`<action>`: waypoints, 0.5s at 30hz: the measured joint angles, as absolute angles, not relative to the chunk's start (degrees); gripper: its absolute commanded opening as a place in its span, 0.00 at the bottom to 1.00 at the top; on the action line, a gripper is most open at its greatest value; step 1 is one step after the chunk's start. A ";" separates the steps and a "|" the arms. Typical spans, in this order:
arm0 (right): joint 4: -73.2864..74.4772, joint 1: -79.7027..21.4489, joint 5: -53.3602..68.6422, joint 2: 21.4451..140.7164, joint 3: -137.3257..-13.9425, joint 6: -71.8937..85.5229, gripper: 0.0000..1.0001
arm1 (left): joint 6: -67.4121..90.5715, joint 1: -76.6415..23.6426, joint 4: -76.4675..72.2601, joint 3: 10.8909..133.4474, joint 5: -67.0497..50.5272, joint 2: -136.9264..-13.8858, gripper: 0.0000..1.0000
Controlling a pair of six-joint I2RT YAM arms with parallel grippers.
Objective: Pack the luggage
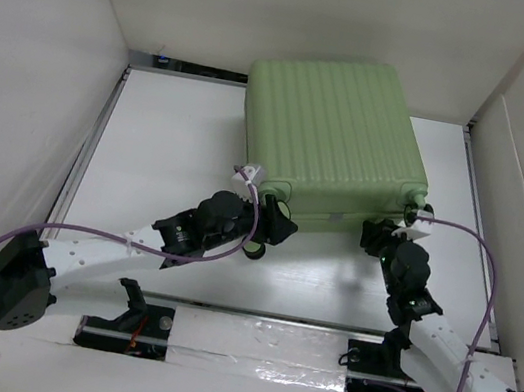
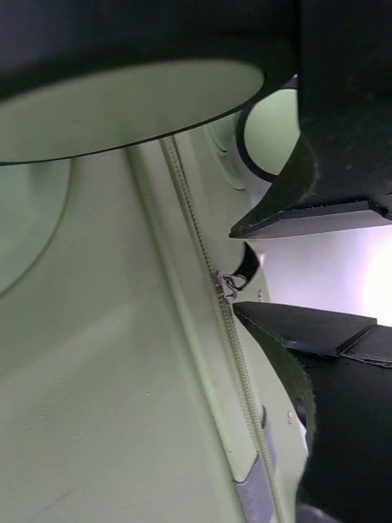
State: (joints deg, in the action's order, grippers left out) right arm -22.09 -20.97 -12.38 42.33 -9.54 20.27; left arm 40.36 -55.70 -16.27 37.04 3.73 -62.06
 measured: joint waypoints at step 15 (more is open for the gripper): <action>-31.27 -20.34 -13.17 51.53 -9.61 18.87 0.03 | 40.32 -55.00 -17.06 36.75 4.69 -62.06 0.00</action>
State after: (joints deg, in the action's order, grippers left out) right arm -31.27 -20.34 -13.17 51.53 -9.61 18.87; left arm 40.32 -55.00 -17.06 36.75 4.69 -62.06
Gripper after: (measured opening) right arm 0.116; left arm 0.563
